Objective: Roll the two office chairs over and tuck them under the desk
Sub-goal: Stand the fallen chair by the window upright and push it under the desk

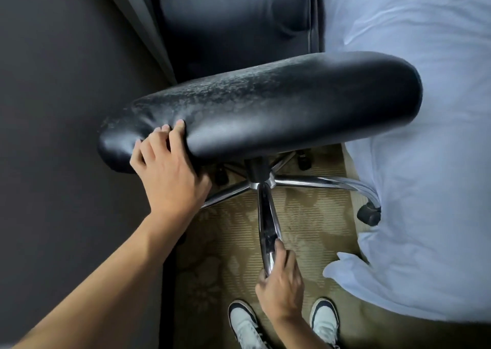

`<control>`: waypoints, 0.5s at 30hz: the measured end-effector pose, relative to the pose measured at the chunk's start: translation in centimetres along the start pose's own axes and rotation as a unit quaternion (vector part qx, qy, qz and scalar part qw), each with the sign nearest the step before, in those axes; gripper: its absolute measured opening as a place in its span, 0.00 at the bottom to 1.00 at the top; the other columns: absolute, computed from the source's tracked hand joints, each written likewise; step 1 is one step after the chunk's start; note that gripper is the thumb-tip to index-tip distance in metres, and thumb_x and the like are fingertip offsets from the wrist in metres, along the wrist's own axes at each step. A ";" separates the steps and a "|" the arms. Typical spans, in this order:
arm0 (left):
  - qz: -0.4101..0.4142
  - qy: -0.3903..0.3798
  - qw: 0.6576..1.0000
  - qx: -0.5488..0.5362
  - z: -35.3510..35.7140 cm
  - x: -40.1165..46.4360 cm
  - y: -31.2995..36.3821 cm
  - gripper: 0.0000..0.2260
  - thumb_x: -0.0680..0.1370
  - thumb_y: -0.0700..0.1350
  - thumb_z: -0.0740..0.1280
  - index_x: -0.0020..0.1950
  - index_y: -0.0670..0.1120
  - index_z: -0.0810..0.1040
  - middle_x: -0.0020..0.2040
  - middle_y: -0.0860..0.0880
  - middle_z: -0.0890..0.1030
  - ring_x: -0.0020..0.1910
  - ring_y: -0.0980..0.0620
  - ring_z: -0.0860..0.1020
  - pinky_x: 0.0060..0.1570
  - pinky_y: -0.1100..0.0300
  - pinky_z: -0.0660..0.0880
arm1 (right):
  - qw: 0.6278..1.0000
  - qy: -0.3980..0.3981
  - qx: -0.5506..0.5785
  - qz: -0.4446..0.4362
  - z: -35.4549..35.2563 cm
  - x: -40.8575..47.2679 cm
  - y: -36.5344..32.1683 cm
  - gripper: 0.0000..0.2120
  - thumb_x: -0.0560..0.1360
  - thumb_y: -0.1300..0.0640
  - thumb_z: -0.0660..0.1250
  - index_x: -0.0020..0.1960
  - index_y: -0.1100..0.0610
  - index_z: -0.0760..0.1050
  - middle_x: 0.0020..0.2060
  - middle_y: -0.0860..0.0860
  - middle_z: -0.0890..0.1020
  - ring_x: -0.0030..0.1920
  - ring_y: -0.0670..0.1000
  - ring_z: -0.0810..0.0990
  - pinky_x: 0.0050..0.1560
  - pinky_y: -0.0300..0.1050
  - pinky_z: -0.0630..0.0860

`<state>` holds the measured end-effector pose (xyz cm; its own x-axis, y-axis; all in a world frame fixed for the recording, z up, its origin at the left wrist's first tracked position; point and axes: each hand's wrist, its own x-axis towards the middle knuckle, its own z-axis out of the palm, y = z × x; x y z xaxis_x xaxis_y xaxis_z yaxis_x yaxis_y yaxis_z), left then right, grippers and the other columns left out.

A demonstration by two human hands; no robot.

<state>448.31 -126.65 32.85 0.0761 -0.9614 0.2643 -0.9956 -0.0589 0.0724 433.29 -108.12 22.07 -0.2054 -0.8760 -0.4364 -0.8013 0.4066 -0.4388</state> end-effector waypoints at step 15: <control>0.095 -0.030 0.993 0.067 -0.1 2.5 -0.7 0.37 0.64 0.46 0.75 0.70 0.45 0.65 0.60 0.39 0.72 0.58 0.38 0.67 0.58 0.44 0.61 | 0.998 0.027 0.057 0.031 2.2 -1.8 -2.7 0.38 0.55 0.61 0.79 0.63 0.63 0.74 0.42 0.59 0.77 0.26 0.55 0.78 0.22 0.46 0.76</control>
<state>449.24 -128.98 33.52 -0.1138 -0.9725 0.2032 -0.9901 0.0941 -0.1039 437.04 -107.05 22.25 -0.2844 -0.8600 -0.4236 -0.7185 0.4837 -0.4998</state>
